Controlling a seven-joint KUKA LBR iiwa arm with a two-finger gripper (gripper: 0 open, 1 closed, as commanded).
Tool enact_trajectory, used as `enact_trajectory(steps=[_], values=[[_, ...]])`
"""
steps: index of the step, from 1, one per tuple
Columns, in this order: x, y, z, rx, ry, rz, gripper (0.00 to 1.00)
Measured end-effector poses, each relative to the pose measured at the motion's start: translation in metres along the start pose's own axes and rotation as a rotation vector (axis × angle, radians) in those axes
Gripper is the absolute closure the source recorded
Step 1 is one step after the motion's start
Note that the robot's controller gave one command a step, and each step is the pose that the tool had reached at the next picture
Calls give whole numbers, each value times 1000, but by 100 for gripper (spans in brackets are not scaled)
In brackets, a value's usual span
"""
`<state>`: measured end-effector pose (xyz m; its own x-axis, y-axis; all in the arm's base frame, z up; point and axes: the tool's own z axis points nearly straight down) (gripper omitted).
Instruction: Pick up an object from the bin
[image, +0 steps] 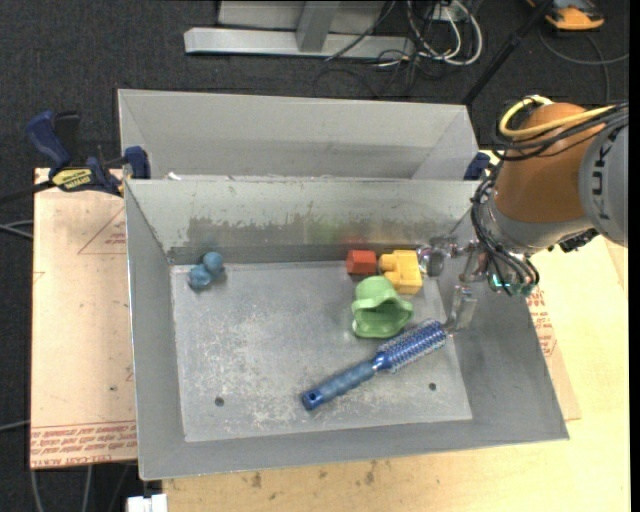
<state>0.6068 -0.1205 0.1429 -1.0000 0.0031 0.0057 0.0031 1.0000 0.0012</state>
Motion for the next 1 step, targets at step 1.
enact_trajectory(steps=[1], values=[[28,27,75,-1,-3,-263,0]])
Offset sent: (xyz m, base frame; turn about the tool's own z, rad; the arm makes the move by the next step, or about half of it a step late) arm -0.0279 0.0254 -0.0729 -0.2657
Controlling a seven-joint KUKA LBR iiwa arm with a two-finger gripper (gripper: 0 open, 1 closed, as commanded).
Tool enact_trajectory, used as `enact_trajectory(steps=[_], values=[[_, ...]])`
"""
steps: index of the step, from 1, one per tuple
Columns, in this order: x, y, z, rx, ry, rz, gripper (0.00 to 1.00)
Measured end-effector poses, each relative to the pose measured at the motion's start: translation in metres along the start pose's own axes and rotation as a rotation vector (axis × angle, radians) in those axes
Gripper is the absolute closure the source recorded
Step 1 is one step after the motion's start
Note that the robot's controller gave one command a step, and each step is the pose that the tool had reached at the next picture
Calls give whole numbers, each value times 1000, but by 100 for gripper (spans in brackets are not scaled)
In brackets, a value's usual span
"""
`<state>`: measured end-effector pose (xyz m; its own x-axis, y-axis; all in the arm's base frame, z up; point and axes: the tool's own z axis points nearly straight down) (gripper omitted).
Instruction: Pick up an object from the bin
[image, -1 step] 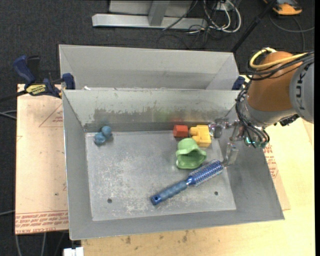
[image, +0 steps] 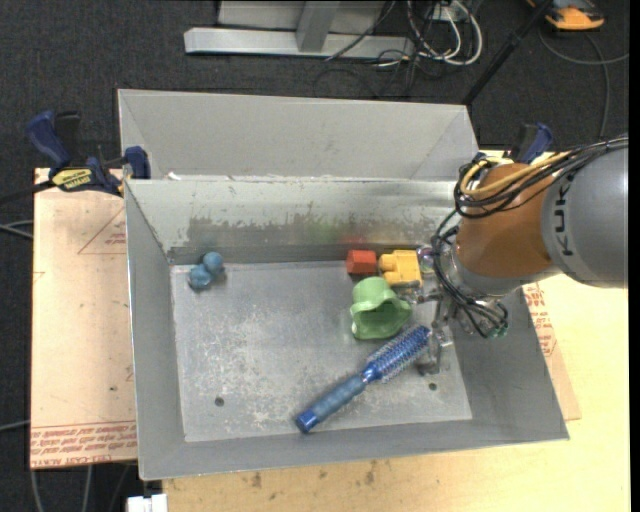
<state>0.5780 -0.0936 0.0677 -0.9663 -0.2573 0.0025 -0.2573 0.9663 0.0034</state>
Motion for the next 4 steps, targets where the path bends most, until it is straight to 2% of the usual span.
enact_trajectory(steps=[1,2,3,4], values=[[26,12,-33,3,-4,-204,0],[17,18,-33,4,-5,-292,0],[23,13,0,1,-1,-308,0],[22,13,0,2,-3,-307,0]])
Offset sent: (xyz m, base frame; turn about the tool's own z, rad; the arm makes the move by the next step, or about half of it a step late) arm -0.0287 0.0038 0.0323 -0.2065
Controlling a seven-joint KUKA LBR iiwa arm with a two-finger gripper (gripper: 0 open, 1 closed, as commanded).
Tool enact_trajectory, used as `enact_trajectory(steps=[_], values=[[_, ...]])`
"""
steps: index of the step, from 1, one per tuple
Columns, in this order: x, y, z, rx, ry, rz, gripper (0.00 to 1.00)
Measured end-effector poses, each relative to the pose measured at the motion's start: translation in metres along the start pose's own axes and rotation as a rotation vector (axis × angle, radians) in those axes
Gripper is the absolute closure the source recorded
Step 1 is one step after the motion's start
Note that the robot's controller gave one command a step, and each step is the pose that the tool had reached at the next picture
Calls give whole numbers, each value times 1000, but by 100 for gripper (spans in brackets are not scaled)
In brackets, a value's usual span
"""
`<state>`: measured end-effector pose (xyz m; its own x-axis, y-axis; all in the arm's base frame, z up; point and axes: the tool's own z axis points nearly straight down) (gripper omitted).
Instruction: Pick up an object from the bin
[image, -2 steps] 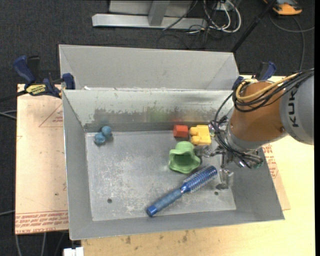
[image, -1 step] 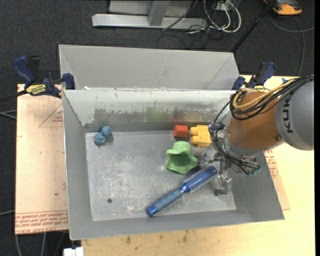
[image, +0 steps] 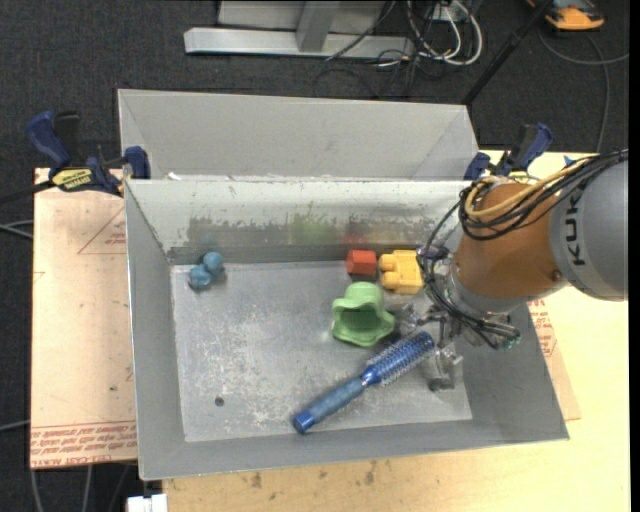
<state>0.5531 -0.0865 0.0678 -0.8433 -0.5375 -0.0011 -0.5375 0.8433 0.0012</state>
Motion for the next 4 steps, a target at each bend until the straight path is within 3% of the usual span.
enact_trajectory(steps=[1,3,4], values=[[0,0,0,2,-2,1,100],[-4,-1,-105,6,-5,4,100],[-5,-1,-117,4,-3,6,100]])
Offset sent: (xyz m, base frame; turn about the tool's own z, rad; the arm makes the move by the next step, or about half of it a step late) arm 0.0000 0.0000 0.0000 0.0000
